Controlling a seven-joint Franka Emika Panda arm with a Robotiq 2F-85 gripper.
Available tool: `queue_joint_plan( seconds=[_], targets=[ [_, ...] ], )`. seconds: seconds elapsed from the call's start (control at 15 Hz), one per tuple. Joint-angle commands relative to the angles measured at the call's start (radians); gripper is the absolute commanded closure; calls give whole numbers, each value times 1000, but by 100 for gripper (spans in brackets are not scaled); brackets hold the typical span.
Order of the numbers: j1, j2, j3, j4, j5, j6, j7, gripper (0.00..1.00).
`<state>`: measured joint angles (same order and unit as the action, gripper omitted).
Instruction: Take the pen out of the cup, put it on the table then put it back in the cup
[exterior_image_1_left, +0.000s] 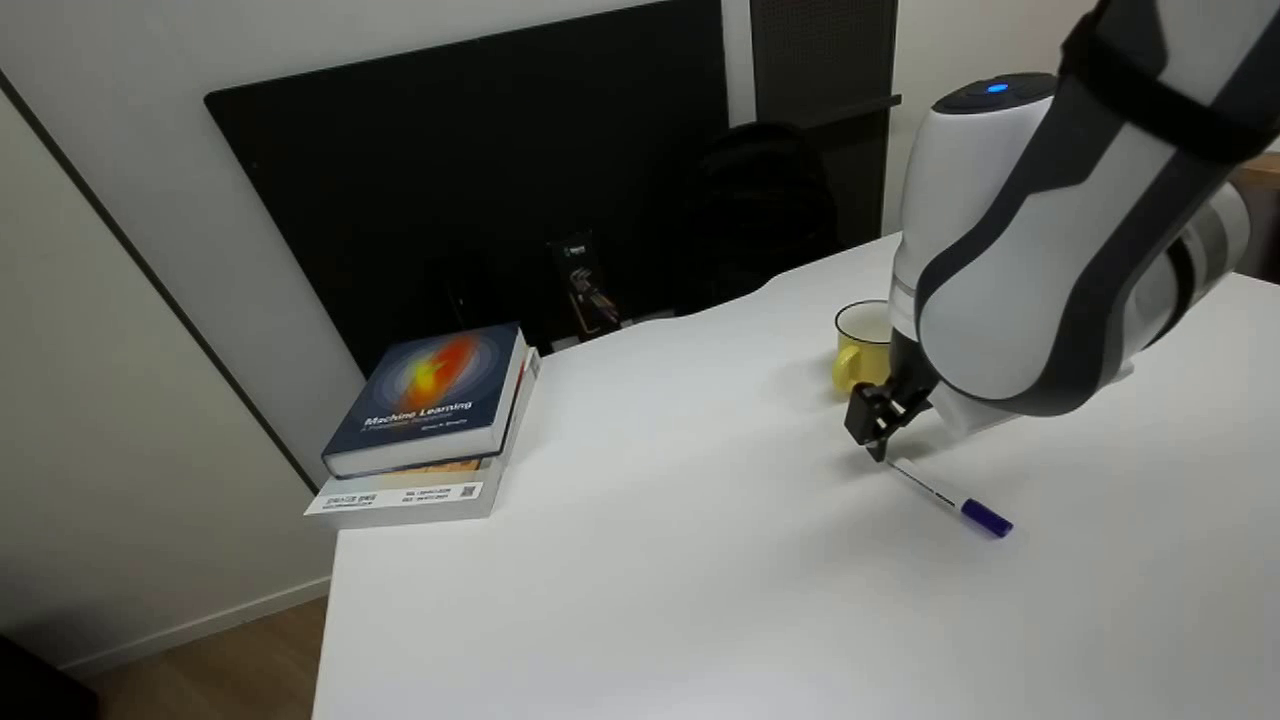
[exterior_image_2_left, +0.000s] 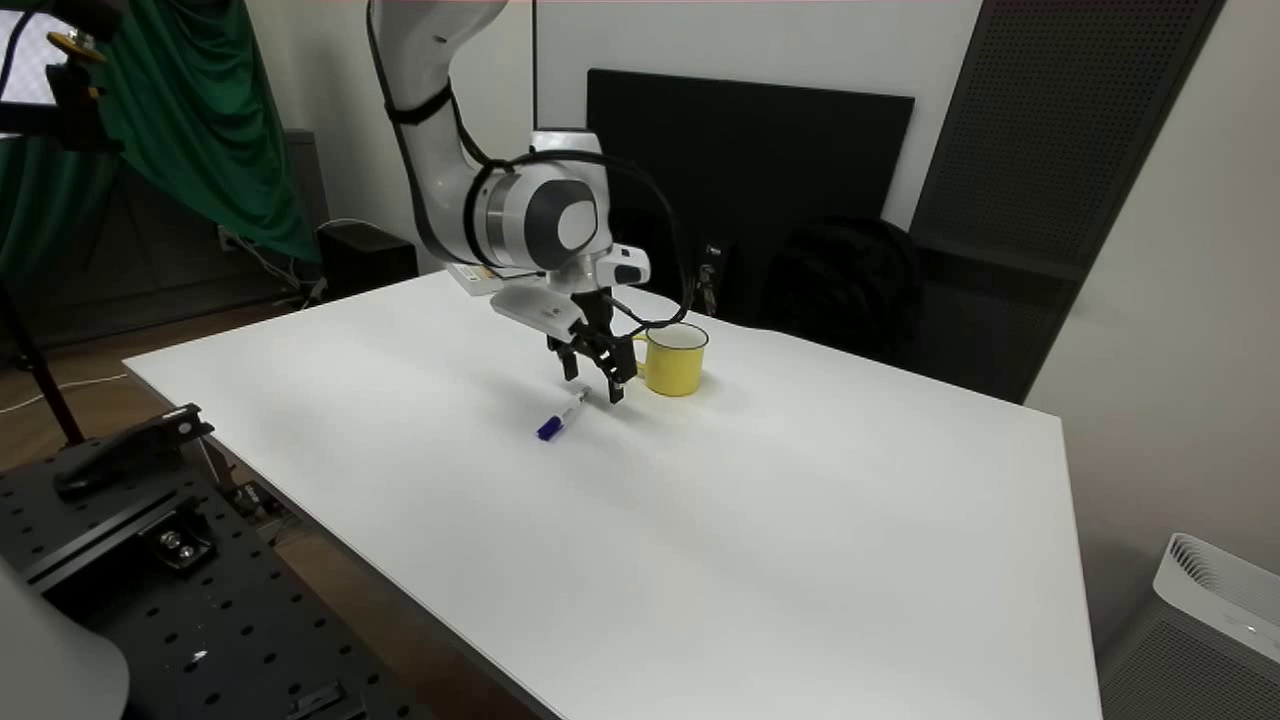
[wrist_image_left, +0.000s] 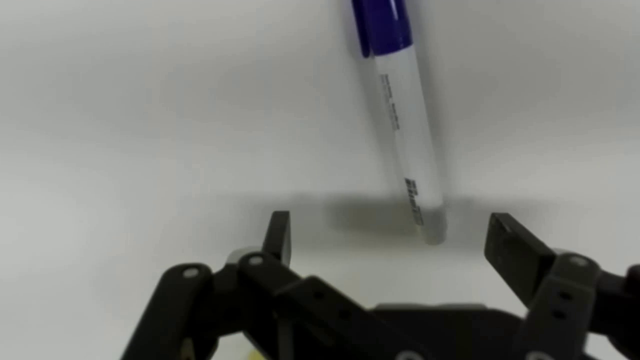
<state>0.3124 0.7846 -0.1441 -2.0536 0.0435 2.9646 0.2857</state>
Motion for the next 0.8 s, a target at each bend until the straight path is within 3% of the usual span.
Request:
queue_joint_plan(
  seconds=[0.0, 0.47, 0.53, 0.6, 0.73],
  targets=[
    [-45, 1, 41, 10, 4, -19, -26, 0],
    [-74, 13, 63, 14, 3, -36, -46, 0],
    [-72, 16, 61, 14, 3, -35, -44, 4],
    [-69, 19, 57, 14, 1, -29, -44, 26],
    [-65, 22, 54, 13, -1, -26, -43, 29]
  ],
)
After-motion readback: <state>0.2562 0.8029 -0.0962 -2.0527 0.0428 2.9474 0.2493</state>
